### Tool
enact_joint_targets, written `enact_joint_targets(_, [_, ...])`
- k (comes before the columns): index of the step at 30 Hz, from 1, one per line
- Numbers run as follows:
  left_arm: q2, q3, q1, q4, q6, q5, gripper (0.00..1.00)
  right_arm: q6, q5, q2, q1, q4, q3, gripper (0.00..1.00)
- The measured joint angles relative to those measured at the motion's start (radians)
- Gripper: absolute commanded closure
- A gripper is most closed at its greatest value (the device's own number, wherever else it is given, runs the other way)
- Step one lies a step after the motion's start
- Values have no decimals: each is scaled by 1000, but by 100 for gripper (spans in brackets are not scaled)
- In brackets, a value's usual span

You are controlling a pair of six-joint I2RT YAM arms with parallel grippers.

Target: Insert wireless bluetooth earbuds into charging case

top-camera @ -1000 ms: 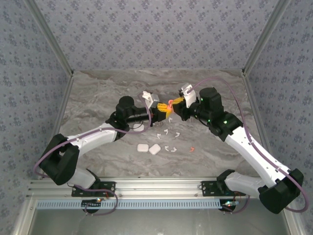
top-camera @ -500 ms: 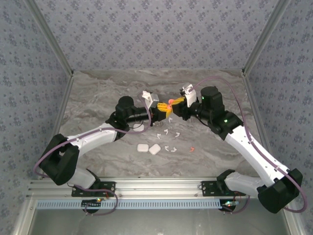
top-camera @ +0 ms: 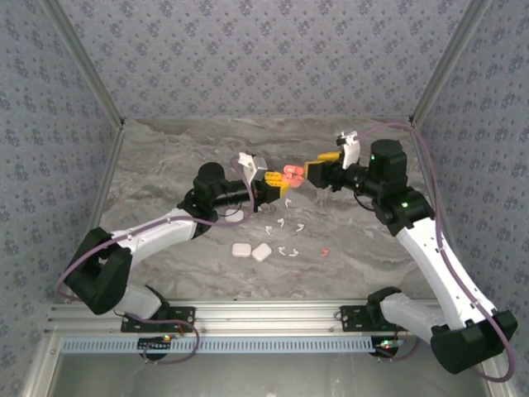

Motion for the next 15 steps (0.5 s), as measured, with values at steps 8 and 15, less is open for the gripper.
enact_joint_targets(8, [-80,-66,0,31,5,-108,100,93,251,-6,-71,-294,-30,49])
enact_joint_targets(15, [-130,-102,0,29,15,-164,100,254,394,51,8,-483,-257,52])
